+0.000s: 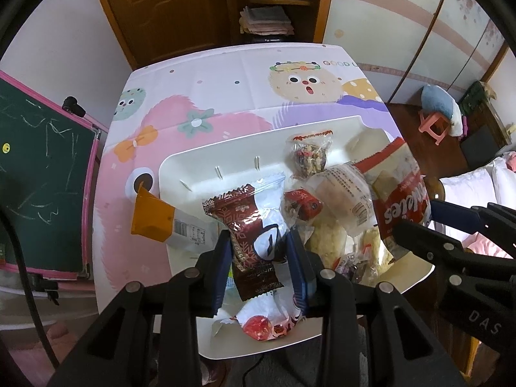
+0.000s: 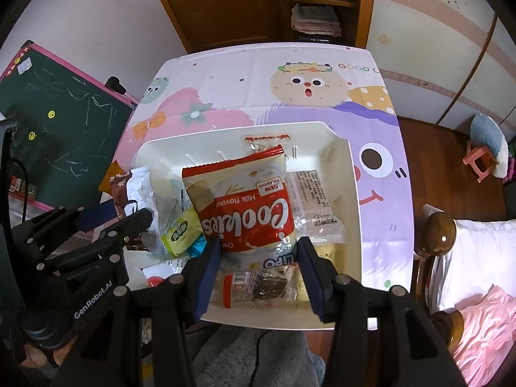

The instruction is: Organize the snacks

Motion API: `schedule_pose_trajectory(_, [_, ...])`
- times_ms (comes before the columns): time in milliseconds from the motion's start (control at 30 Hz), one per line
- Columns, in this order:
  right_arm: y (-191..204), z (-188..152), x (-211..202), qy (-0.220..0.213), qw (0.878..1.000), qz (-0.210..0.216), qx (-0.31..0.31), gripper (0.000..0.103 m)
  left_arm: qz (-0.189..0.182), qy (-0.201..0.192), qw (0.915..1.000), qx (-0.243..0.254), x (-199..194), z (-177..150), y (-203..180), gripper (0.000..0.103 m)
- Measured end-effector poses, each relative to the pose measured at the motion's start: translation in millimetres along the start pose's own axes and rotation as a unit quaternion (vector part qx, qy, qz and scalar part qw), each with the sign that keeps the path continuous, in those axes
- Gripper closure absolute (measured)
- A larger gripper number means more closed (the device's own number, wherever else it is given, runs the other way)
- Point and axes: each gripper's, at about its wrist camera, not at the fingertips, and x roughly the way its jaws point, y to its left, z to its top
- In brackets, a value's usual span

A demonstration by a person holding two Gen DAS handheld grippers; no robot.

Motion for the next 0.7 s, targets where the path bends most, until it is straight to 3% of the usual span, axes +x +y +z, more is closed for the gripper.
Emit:
schedule_pose_trajectory(133, [0.9,1.7,-0.1,-0.006,1.000,-0.002,-0.002,0.054,0.000,-0.002,1.0000,-0.004,-1.2,0.6,0.6,0.064])
schedule_pose_trajectory(200, [0.1,2.7,-0.3,-0.009,1.000,-0.001,0.002,0.054,0.001,-0.005,0.9999,-0.011,-2.7,1.4,2.6,0.027])
schedule_pose_trajectory(267, [-2.3,3.3,0.9,-0.009,1.000,0.002,0.009,0.053,0.010,-0.017,0.9996,-0.018,-6.1,1.8,4.5,0.017])
schedule_pose_trajectory(400, [-7.8,4.3,1.4,-0.011,1.000,-0.002,0.024,0.051,-0.002,-0.011,0.9995,-0.029,-4.9,3.8,9.8,0.012])
schedule_pose_trajectory(700, [-4.4,3.1,-0.8,-0.028,0.999,-0.010,0.021,0.050,-0.001,-0.010,0.9995,-0.031,-4.7,0.0,10.7,0.011])
